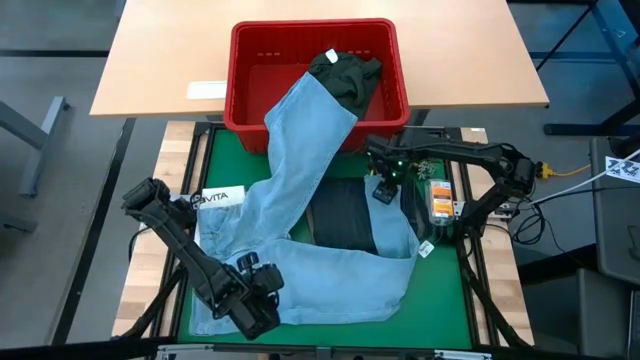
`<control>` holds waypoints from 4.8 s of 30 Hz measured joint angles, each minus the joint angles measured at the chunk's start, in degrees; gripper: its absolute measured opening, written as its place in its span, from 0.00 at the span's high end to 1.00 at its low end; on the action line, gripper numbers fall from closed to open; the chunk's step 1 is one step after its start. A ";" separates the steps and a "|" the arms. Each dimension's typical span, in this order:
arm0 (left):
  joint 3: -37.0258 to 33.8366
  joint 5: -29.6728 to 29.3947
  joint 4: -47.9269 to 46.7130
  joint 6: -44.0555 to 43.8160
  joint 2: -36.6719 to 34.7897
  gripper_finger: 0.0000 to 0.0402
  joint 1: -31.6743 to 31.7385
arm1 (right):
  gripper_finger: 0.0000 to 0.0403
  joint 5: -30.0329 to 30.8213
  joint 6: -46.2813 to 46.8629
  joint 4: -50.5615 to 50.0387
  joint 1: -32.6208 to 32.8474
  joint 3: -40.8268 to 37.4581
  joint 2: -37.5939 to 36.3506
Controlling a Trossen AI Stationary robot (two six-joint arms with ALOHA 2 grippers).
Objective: Fold Laundry from Bin
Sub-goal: Fold the light blue jeans
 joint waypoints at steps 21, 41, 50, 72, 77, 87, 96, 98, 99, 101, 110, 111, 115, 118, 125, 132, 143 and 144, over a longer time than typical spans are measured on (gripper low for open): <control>-19.07 2.11 15.11 5.35 0.09 0.61 6.69 | 0.99 0.18 6.84 -4.58 9.29 -0.20 -13.26; -25.88 5.44 11.99 4.98 0.09 0.61 11.76 | 1.00 -17.10 50.13 -18.14 36.60 -0.16 -35.04; -25.88 10.47 4.91 4.90 0.09 0.61 10.52 | 1.00 -19.77 55.96 -20.14 51.52 -0.14 -35.81; -25.88 10.76 7.19 5.25 0.07 0.61 10.31 | 0.82 -5.29 49.08 -11.99 54.42 -0.14 -33.83; -25.88 10.76 7.28 5.20 0.04 0.61 10.31 | 0.64 3.72 43.45 -13.33 54.43 -0.14 -31.64; -25.88 10.74 7.75 5.01 0.02 0.61 10.31 | 0.40 4.53 25.67 -15.17 54.42 -0.14 -23.85; -25.88 10.72 8.56 4.98 0.02 0.61 10.29 | 0.37 6.39 23.75 -15.43 54.43 -0.14 -18.50; -25.88 10.73 8.80 4.98 0.02 0.61 10.31 | 0.37 7.95 23.76 -15.58 54.42 -0.14 -17.61; -25.88 10.73 8.81 4.98 0.02 0.61 10.29 | 0.37 8.97 23.74 -15.64 54.42 -0.14 -17.19; -25.88 10.72 8.81 4.98 0.02 0.61 10.30 | 0.37 10.89 23.74 -15.96 54.42 -0.14 -16.38; -25.88 10.70 8.79 4.98 0.02 0.61 10.29 | 0.37 12.72 23.74 -20.11 54.42 -0.16 -12.68; -25.88 10.70 8.79 4.98 0.02 0.61 10.29 | 0.37 12.72 23.74 -19.75 54.42 -0.16 -12.33; -25.88 10.69 8.79 4.99 0.02 0.61 10.29 | 0.42 12.70 23.24 -19.70 54.42 -0.16 -10.79; -25.86 10.68 8.79 4.98 0.02 0.61 10.29 | 0.52 12.55 22.06 -19.75 54.42 -0.16 -9.87; -25.86 10.68 8.85 4.98 0.02 0.61 10.29 | 0.95 7.83 20.60 -19.67 54.42 -0.18 -9.01; -25.86 10.63 8.92 4.92 0.02 0.61 10.29 | 0.98 -18.12 19.06 -21.21 56.72 -0.18 -9.01; -25.83 10.46 9.01 4.92 0.02 0.61 10.29 | 0.98 -55.80 30.39 -22.58 65.78 2.39 -9.40; -25.83 10.46 8.97 4.92 0.02 0.61 10.30 | 0.99 -57.35 30.62 -22.61 66.28 3.42 -9.45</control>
